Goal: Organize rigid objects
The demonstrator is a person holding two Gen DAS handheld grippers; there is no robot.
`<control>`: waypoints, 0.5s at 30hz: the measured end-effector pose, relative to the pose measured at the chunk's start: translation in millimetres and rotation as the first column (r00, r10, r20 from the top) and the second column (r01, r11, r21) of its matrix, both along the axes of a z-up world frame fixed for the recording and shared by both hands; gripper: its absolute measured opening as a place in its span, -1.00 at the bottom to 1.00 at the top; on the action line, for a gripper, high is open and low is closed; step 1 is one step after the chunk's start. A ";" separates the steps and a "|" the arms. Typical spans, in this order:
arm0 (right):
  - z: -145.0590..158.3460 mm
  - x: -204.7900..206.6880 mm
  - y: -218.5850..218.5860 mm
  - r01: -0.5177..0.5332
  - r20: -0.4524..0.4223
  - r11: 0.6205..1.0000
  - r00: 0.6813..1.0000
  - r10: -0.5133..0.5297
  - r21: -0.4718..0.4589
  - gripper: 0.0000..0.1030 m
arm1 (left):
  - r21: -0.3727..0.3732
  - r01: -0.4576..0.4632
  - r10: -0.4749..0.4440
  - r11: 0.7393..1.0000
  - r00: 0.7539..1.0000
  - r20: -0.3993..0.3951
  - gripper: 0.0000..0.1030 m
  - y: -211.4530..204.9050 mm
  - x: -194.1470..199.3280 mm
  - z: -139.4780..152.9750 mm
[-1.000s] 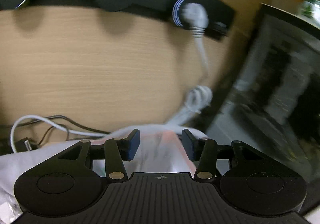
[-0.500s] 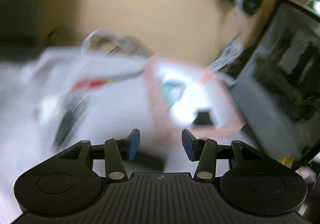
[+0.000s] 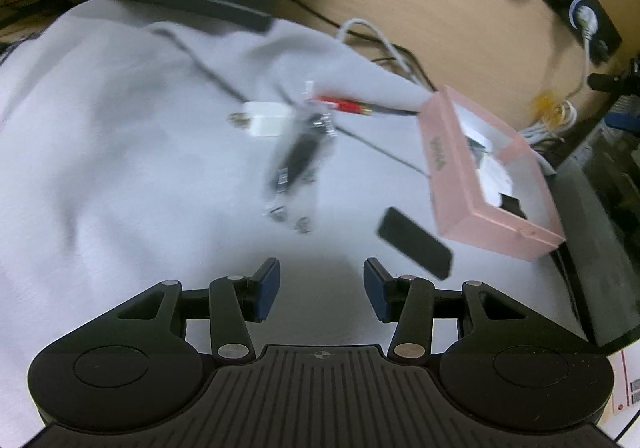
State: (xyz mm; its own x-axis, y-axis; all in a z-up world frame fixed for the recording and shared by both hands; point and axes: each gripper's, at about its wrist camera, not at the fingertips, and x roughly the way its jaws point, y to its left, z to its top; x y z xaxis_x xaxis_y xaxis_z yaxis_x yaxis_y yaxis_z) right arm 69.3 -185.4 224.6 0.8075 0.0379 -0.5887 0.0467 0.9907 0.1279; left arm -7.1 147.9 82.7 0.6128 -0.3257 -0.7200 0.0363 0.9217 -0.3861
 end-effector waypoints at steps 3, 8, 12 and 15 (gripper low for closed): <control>-1.6 -0.2 -11.8 0.021 0.008 0.997 1.000 -0.022 0.076 0.52 | -0.005 -0.025 0.025 1.000 0.999 -0.025 -0.02 11.5 -6.3 -7.8; -31.9 -14.5 -7.9 0.035 -0.035 0.998 0.999 -0.033 0.055 0.52 | 0.014 -0.038 0.038 0.999 0.999 -0.032 -0.02 18.0 -1.4 -12.3; -70.3 -45.3 17.6 0.044 -0.041 0.992 0.998 -0.049 -0.119 0.52 | 0.047 0.017 -0.019 0.999 0.999 0.035 -0.02 4.1 20.3 -3.7; -95.4 -68.3 28.2 0.029 -0.075 0.990 0.996 -0.040 -0.137 0.52 | 0.075 0.100 -0.107 0.992 0.988 0.110 -0.02 -11.6 47.7 8.3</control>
State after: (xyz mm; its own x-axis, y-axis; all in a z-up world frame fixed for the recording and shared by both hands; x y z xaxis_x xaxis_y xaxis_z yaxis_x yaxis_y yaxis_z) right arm 1.0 -157.2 129.2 0.7590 -0.0738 -0.6469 0.0857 0.9962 -0.0132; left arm 40.6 136.2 91.0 0.6575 -0.3438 -0.6704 0.1729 0.9349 -0.3098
